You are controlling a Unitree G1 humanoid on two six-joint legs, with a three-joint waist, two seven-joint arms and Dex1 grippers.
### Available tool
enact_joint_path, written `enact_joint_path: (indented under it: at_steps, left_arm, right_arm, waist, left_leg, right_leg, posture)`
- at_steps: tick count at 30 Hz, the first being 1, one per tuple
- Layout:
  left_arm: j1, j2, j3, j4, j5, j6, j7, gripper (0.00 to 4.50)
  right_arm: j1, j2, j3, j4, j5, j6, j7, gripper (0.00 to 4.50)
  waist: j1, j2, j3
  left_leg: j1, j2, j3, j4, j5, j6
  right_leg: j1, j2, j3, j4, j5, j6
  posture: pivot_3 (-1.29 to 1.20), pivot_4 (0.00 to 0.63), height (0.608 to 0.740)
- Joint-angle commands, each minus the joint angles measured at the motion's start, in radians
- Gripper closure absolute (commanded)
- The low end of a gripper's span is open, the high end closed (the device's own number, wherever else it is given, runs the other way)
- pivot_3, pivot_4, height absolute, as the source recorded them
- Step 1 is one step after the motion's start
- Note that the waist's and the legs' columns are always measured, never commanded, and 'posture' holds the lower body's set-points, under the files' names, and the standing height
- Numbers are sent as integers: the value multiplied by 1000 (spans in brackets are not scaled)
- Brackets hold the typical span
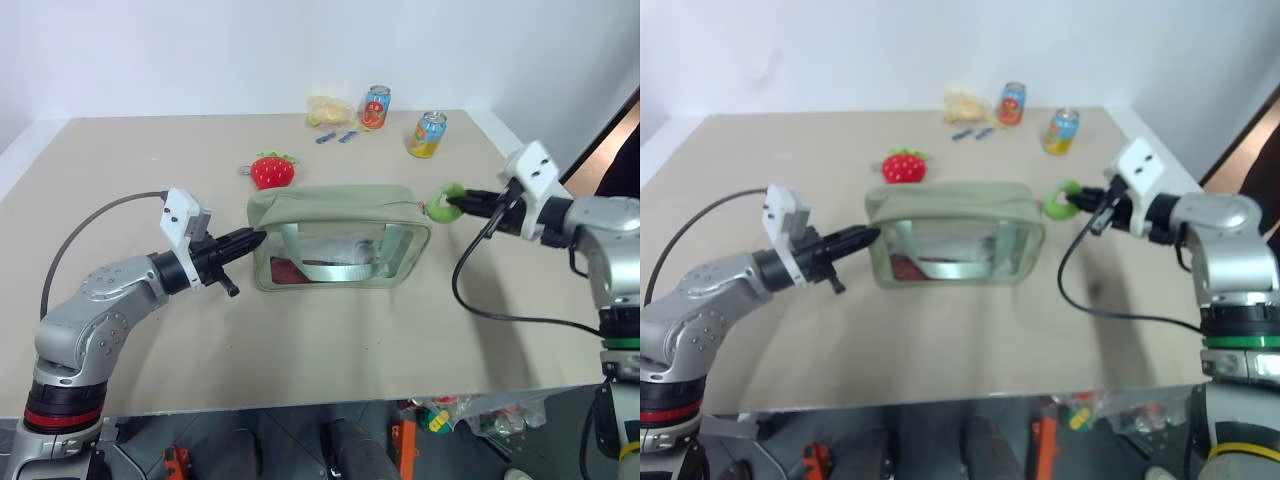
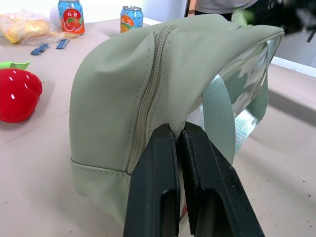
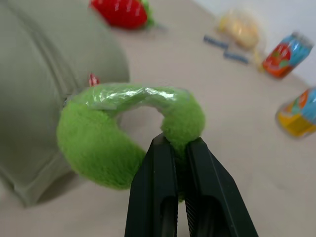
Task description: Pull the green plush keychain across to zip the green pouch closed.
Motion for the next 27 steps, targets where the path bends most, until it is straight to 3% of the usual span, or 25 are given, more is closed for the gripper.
enact_joint_path:
  at_steps: [1, 15, 21, 22, 27]
  left_arm:
    - [-17, 9, 0, -11, 8, 4, 3, 4500]
    - [-17, -1, 5, -27, 8, 12, 27, 4500]
    - [-20, -15, 28, -26, -50, 66, 54, 4500]
    - [-23, -14, 31, -29, -62, 74, 53, 4500]
    - [-50, 15, 48, -42, -98, 112, 41, 2883]
  right_arm:
    - [20, 24, 11, -88, -24, 46, -60, 4418]
    - [86, 144, 108, -28, -115, -17, -145, 4418]
    - [64, 182, 15, -9, -18, 18, -146, 4418]
    - [60, 187, -9, -15, 6, 29, -145, 3787]
    - [46, 161, -110, -101, 144, 115, -91, 2293]
  waist:
    - [0, 0, 0]
    - [-2, 0, 0]
    - [-4, 0, 0]
    - [-5, 0, 0]
    - [-5, 0, 0]
  left_leg:
    - [0, 0, 0, 0, 0, 0]
    - [1, 0, 0, 0, 0, 0]
    - [1, 0, 0, 0, 0, 0]
    - [1, 0, 0, 1, 0, 0]
    - [1, 0, 0, 1, 0, 0]
  right_leg:
    - [0, 0, 0, 0, 0, 0]
    - [1, 0, 0, 0, 0, 0]
    - [2, 0, 0, 0, 0, 0]
    - [2, 0, 0, 0, 0, 0]
    - [2, 0, 0, 0, 1, 1]
  posture:
    - [0, 150, 740]
    - [0, 150, 740]
    - [0, 150, 740]
    - [0, 150, 740]
    - [0, 150, 740]
